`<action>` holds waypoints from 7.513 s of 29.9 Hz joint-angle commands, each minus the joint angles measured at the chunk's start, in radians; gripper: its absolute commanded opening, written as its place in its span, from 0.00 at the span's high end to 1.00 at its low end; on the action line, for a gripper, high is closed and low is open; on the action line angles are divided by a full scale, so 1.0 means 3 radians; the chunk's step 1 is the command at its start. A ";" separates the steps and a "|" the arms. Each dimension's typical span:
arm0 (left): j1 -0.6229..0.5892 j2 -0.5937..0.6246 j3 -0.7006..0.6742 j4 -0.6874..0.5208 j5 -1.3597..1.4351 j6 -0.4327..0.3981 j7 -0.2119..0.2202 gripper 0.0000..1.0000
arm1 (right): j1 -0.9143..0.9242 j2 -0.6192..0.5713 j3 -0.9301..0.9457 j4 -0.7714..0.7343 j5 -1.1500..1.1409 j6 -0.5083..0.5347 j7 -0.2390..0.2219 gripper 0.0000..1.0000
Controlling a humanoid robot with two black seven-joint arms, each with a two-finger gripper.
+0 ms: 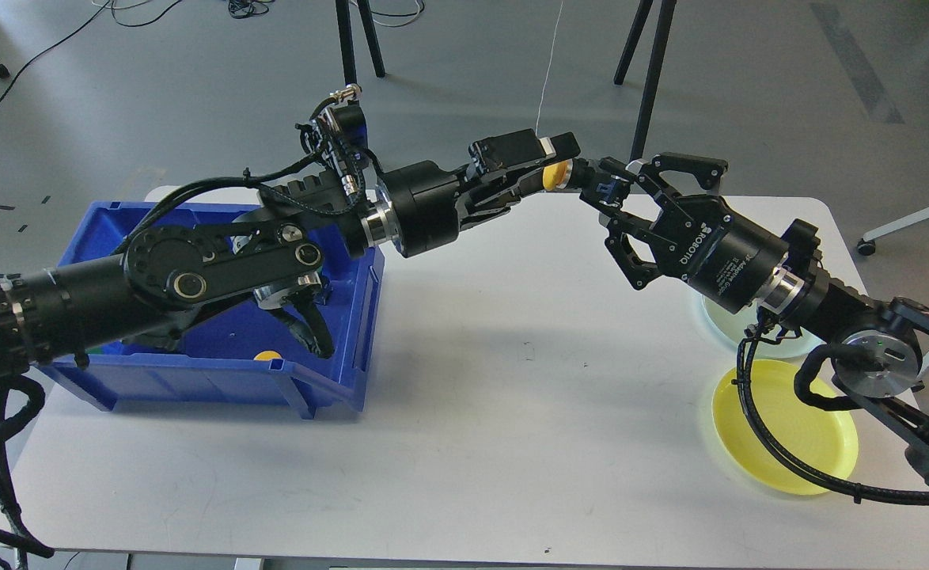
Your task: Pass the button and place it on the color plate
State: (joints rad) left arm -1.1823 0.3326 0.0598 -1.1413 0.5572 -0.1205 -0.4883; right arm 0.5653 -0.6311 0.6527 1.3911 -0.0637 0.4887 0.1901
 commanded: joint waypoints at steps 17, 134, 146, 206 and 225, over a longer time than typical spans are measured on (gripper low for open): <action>-0.0001 -0.0009 -0.0015 0.0005 -0.0016 0.0018 -0.0001 0.25 | -0.2850 -0.0182 0.1598 0.0165 0.0064 -0.0534 0.0021 0.99; 0.0377 0.1243 0.1478 0.1703 0.2627 -0.0360 -0.0001 0.23 | -0.0187 0.0319 0.0943 -0.0505 0.0407 -0.0964 -0.0276 0.01; 0.0336 0.1248 0.1478 0.1795 0.2632 -0.0396 -0.0001 0.23 | -0.0258 0.0319 0.0969 -0.0505 0.0401 -0.0903 -0.0271 0.01; 0.0433 0.1146 0.1478 0.1943 0.2801 -0.0493 -0.0001 0.41 | -0.0432 0.0319 0.1051 -0.0510 0.0401 -0.0893 -0.0266 0.01; 0.0393 0.1146 0.1463 0.1943 0.2796 -0.0519 -0.0001 0.95 | -0.0453 0.0314 0.1061 -0.0521 0.0401 -0.0898 -0.0266 0.01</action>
State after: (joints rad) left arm -1.0580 0.6765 0.5014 -0.5583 1.3974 -0.2774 -0.4887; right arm 0.4324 -0.5369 0.9692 1.2348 0.0567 0.2209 0.1104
